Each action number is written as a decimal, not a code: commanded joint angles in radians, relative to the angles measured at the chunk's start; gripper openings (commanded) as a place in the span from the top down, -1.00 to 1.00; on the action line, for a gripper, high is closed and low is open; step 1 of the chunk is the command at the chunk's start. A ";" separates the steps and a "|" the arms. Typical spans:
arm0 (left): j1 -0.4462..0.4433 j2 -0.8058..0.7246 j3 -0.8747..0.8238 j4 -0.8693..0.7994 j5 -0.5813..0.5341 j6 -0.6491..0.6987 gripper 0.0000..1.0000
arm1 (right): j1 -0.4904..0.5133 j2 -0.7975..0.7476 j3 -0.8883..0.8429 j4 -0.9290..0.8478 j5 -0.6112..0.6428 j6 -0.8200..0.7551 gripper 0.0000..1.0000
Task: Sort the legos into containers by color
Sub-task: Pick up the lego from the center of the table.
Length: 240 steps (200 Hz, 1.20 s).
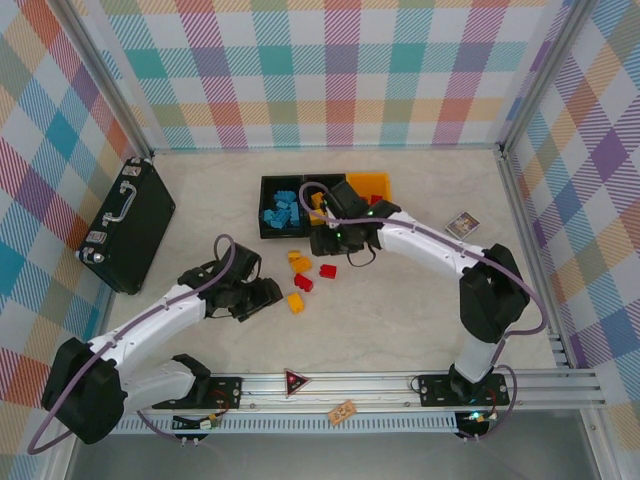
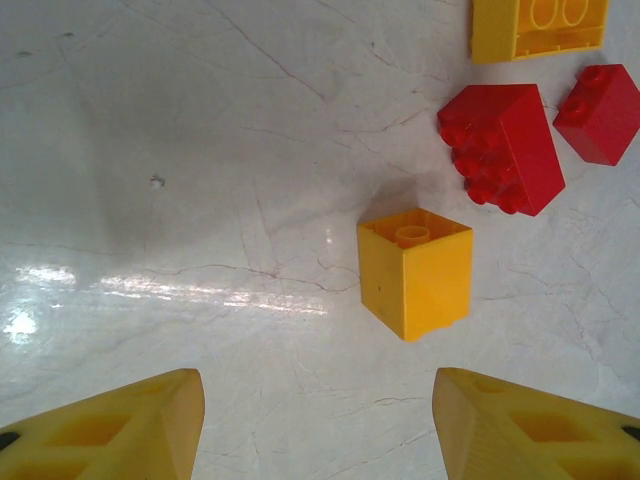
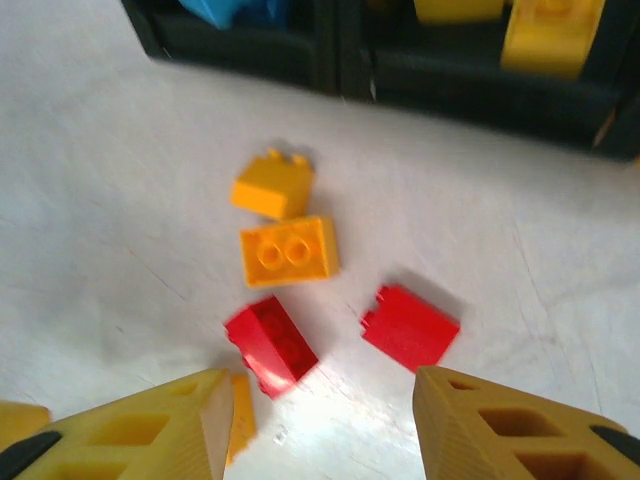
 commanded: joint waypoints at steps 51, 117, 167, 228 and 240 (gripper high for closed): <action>-0.017 -0.017 -0.005 -0.016 -0.018 -0.009 -0.23 | 0.080 0.022 -0.108 0.148 -0.051 -0.034 -0.12; -0.018 -0.056 -0.043 -0.034 -0.033 -0.023 -0.23 | 0.122 0.175 -0.035 0.157 -0.063 -0.036 -0.15; -0.017 -0.052 -0.048 -0.025 -0.033 -0.024 -0.24 | 0.127 0.239 0.006 0.144 -0.059 -0.037 -0.05; -0.017 -0.051 -0.052 -0.022 -0.034 -0.025 -0.24 | 0.136 0.261 0.036 0.121 -0.067 -0.050 0.07; -0.017 -0.048 -0.052 -0.023 -0.035 -0.026 -0.23 | 0.139 0.260 0.041 0.115 -0.061 -0.055 0.04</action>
